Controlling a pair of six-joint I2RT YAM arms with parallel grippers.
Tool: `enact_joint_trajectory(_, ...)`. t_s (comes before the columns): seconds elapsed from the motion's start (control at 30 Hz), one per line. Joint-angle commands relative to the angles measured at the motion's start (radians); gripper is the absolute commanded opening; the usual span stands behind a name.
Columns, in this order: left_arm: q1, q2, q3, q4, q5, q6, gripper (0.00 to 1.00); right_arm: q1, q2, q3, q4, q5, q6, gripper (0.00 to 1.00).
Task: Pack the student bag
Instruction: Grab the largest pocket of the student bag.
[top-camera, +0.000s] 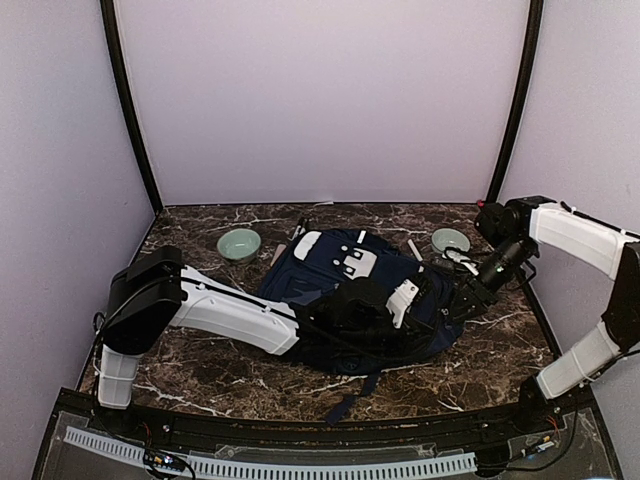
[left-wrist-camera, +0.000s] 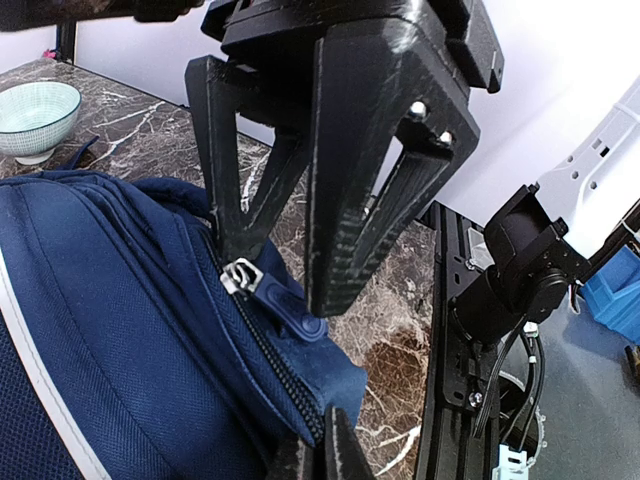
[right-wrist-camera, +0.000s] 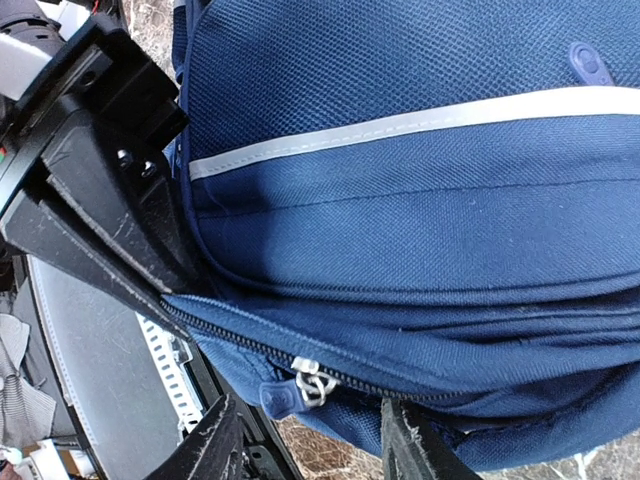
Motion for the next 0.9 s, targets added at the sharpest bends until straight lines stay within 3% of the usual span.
enact_joint_trajectory(0.0,0.015,-0.091,0.049,0.116,-0.054,0.019,0.00,0.019,0.039,-0.023,-0.012,-0.021,0.029,0.47)
enact_joint_trajectory(0.3,0.015,-0.055,0.112,0.094,-0.068,0.035,0.00,0.057,0.074,-0.020,0.017,-0.015,0.051,0.46)
enact_joint_trajectory(0.57,0.015,-0.032,0.158,0.054,-0.063,0.050,0.00,0.061,0.073,-0.021,0.007,0.020,0.065,0.17)
enact_joint_trajectory(0.87,0.015,-0.093,0.042,0.040,0.047,0.110,0.00,0.006,0.030,-0.053,-0.018,0.177,0.043,0.00)
